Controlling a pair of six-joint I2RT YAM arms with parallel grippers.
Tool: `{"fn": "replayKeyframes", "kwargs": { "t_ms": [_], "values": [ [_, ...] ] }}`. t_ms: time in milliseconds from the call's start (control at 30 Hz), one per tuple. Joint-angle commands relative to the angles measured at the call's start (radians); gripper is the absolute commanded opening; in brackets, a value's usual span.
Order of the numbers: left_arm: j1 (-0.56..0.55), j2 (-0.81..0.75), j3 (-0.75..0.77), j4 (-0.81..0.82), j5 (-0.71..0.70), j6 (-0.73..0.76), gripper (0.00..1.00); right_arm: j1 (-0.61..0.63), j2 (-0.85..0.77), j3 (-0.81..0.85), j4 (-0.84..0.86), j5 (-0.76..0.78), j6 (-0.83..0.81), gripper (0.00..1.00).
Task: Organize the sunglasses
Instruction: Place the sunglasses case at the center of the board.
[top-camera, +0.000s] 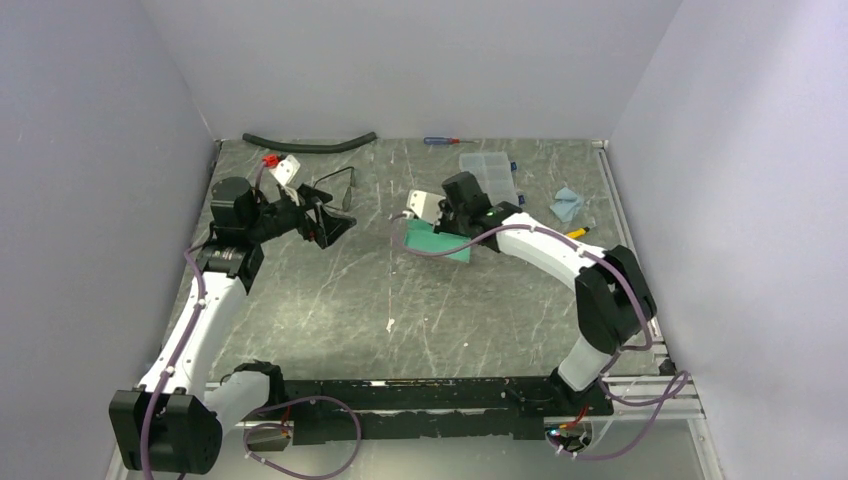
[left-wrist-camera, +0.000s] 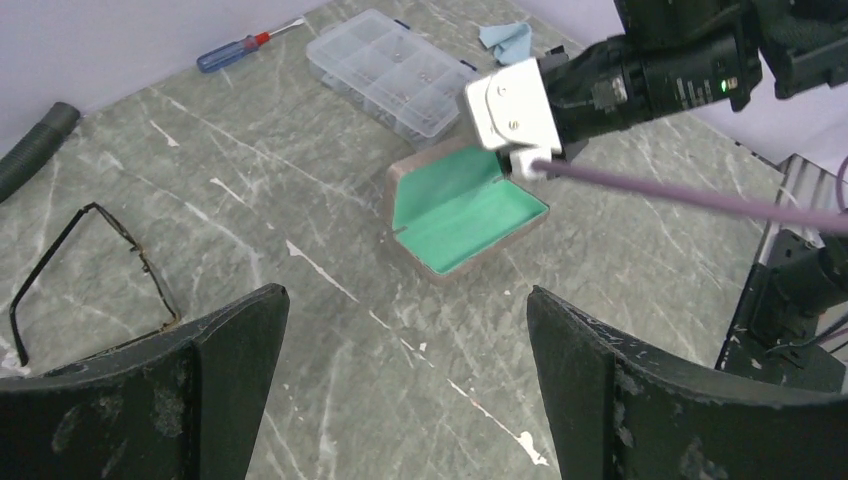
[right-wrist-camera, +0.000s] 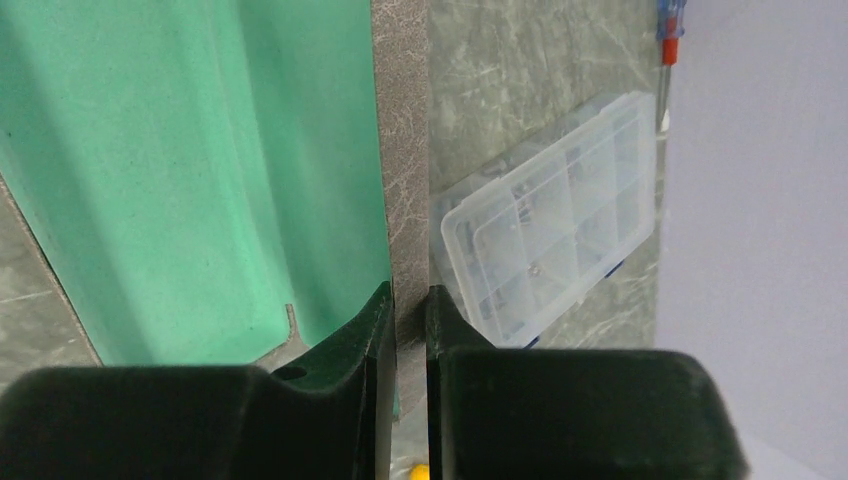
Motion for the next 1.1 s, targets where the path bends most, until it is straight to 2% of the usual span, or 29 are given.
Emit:
{"fn": "replayKeyframes", "kwargs": {
  "t_ms": [0, 200, 467, 767, 1067],
  "values": [
    [0.002, -0.01, 0.0, 0.0, -0.041, 0.033, 0.94, 0.061, 0.043, 0.04, 0.132, 0.165, -0.131, 0.0],
    [0.003, 0.005, -0.006, 0.02, -0.048, 0.07, 0.94, 0.101, 0.112, 0.023, 0.193, 0.205, -0.177, 0.0],
    [0.003, 0.019, -0.021, 0.065, -0.05, 0.065, 0.94, 0.126, 0.132, -0.049, 0.326, 0.146, -0.253, 0.0],
    [0.003, 0.031, -0.025, 0.089, -0.063, 0.078, 0.94, 0.13, 0.157, -0.077, 0.367, 0.096, -0.255, 0.01],
    [0.003, 0.039, -0.021, 0.095, -0.064, 0.094, 0.94, 0.119, 0.16, -0.058, 0.356, 0.059, -0.237, 0.32]
  ]
}}
